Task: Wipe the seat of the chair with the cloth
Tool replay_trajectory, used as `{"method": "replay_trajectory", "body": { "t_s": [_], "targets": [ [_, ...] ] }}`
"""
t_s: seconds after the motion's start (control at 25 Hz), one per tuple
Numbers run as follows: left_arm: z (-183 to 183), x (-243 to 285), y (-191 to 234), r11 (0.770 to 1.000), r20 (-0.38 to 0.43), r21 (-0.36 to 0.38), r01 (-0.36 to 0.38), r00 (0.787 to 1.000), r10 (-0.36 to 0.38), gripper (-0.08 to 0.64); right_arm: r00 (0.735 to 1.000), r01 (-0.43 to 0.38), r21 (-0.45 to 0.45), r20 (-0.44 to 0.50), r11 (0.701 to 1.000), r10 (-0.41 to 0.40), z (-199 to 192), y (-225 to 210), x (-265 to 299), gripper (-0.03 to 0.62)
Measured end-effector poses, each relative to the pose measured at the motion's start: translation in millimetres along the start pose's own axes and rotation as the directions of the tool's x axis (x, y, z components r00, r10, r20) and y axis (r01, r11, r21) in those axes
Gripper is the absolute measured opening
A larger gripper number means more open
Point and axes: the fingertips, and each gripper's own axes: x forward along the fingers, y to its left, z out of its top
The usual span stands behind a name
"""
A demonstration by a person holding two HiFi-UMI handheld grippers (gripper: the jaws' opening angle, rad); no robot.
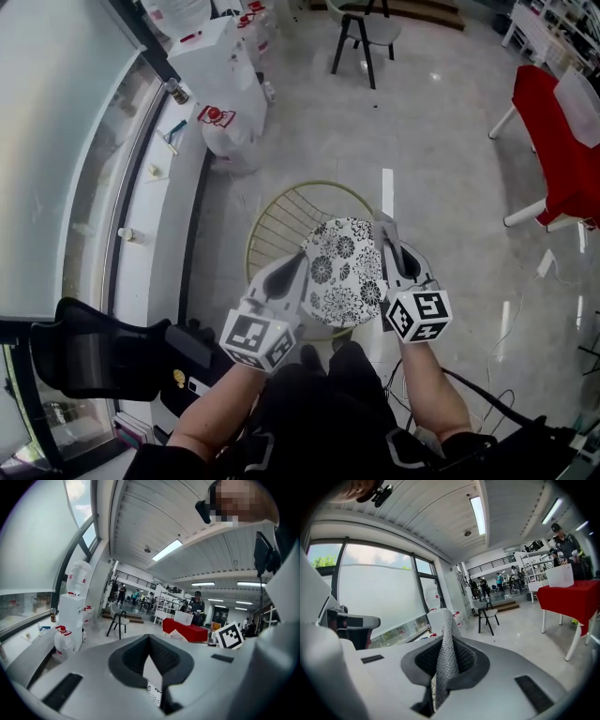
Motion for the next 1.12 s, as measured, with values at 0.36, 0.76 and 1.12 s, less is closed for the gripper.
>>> {"method": "replay_trajectory", "body": {
  "t_s": [0.36, 0.76, 1.12],
  "targets": [
    [-48, 70, 29, 0.999, -0.101, -0.006, -0.048, 0.994, 0.047, 0.006, 0.998, 0.035, 0.017, -0.056, 0.999, -0.034, -41, -59, 43, 0.025],
    [-118, 131, 64, 0.998, -0.181, -0.065, 0.004, 0.983, -0.016, 0.006, 0.976, 0.159, -0.002, -0.151, 0.987, -0.158, -124, -111, 90, 0.025],
    [-180, 169, 93, 0.995, -0.267, -0.1, 0.024, 0.963, -0.05, 0.006, 0.935, 0.281, -0.001, -0.223, 0.96, -0.274, -199, -155, 124, 0.025]
  ]
}}
